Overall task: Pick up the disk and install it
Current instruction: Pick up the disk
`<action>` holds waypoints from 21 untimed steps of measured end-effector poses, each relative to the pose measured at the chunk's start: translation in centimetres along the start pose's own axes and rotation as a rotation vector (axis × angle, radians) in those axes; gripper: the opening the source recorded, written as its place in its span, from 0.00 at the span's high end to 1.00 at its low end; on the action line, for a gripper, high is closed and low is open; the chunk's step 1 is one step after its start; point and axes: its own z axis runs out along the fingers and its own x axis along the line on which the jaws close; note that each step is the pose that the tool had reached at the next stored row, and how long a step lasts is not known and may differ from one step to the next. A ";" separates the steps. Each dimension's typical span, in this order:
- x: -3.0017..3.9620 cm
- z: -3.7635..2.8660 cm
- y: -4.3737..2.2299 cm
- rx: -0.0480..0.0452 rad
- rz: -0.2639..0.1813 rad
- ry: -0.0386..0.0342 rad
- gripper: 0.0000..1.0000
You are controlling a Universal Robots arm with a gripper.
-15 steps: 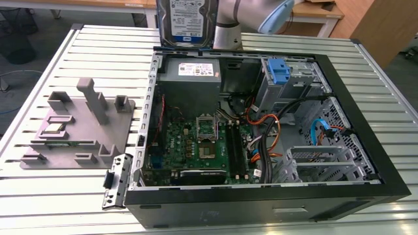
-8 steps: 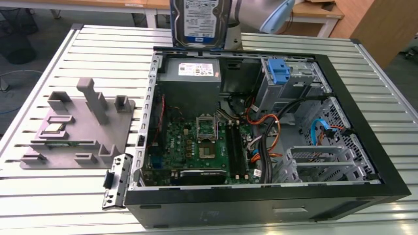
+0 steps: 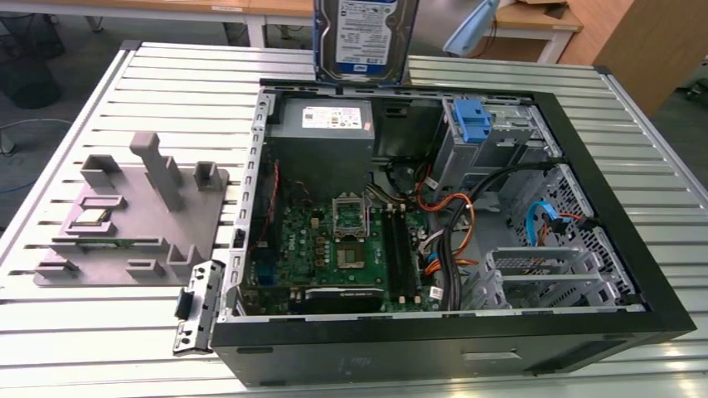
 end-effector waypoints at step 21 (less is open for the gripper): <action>0.01 -0.14 -3.75 -0.0001 0.000 0.0000 0.65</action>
